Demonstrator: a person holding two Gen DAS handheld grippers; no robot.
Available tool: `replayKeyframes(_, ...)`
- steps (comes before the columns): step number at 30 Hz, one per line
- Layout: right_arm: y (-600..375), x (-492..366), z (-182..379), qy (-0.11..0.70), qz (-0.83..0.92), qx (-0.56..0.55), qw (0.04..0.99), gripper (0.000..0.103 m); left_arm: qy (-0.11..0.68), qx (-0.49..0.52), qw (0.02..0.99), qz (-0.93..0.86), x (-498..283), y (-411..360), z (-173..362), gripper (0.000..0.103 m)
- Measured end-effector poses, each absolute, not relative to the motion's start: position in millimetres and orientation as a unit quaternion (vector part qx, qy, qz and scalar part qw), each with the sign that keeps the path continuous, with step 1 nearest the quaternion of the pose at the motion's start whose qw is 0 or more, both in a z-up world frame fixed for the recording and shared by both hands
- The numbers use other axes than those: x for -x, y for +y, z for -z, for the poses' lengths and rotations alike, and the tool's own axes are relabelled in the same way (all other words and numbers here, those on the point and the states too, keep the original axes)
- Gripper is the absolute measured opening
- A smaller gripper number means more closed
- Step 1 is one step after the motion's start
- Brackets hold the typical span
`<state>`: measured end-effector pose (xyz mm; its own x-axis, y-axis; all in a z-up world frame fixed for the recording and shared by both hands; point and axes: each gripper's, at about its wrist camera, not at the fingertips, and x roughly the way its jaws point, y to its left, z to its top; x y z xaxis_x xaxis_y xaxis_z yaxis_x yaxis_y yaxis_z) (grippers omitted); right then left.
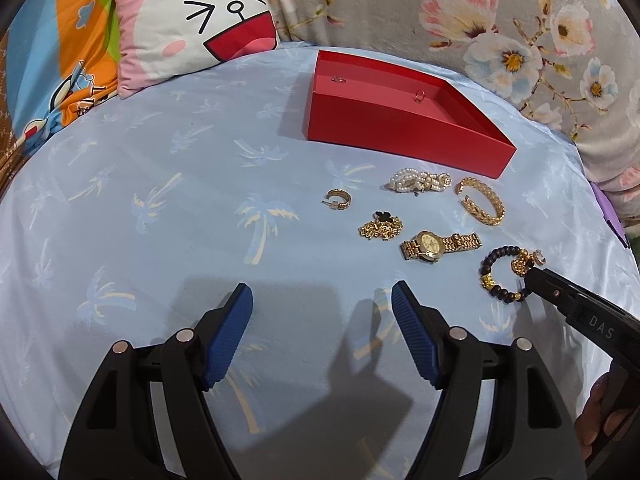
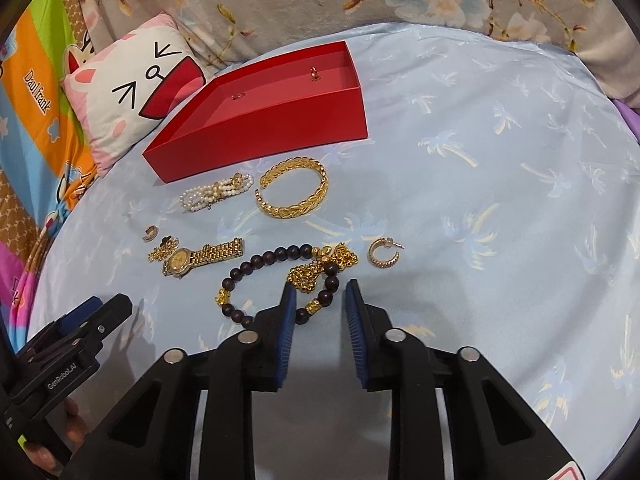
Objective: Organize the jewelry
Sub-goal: 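Close the right tool on the black bead bracelet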
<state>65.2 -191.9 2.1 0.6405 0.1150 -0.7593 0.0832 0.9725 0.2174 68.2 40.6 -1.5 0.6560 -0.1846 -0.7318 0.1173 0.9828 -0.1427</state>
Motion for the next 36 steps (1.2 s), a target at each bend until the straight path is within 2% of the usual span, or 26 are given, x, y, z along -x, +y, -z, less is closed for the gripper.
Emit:
replayKeyframes(4, -192.7, -65.2, -1.0, 0.422, -0.010, -0.120, 0.899, 0.016, 0.406, 0.041, 0.909, 0.082, -68.2, 40.8, 1.4, 0.070)
replayKeyframes(6, -194.1, -64.3, -1.7, 0.421, -0.013, -0.125, 0.898, 0.004, 0.406, 0.042, 0.909, 0.082, -67.7, 40.1, 1.0, 0.070)
replayKeyframes(8, -196.2, -61.7, -4.7, 0.416, -0.016, -0.134, 0.899, 0.000, 0.406, 0.041, 0.909, 0.081, -67.9, 39.4, 1.0, 0.070)
replayKeyframes(19, -210.0, -54.6, -12.4, 0.415, -0.040, -0.163, 0.894, 0.000, 0.394, 0.042, 0.915, 0.080, -70.8, 37.3, -6.8, 0.070)
replayKeyframes(23, -206.9, -56.1, -13.8, 0.415, -0.035, -0.158, 0.895, 0.022, 0.394, 0.043, 0.914, 0.081, -71.0, 36.4, -6.7, 0.070)
replayKeyframes(24, -205.3, -57.4, -13.2, 0.416, -0.034, -0.155, 0.895, 0.023, 0.395, 0.042, 0.914, 0.081, -71.3, 36.0, -6.5, 0.070)
replayKeyframes(29, -195.1, -70.9, -3.7, 0.435, -0.033, -0.134, 0.890, 0.023, 0.393, 0.038, 0.915, 0.086, -71.8, 33.2, -7.5, 0.070)
replayKeyframes(31, -190.8, -74.0, -1.6, 0.432, -0.025, -0.119, 0.894, 0.019, 0.392, 0.035, 0.915, 0.086, -73.0, 32.6, -8.6, 0.070)
replayKeyframes(33, -189.4, -76.6, -0.9, 0.432, -0.012, -0.103, 0.896, 0.008, 0.391, 0.036, 0.915, 0.090, -75.5, 31.9, -10.4, 0.070)
replayKeyframes(36, -194.1, -76.1, -1.4, 0.431, -0.014, -0.111, 0.896, 0.007, 0.389, 0.037, 0.916, 0.097, -82.2, 30.0, -15.5, 0.070)
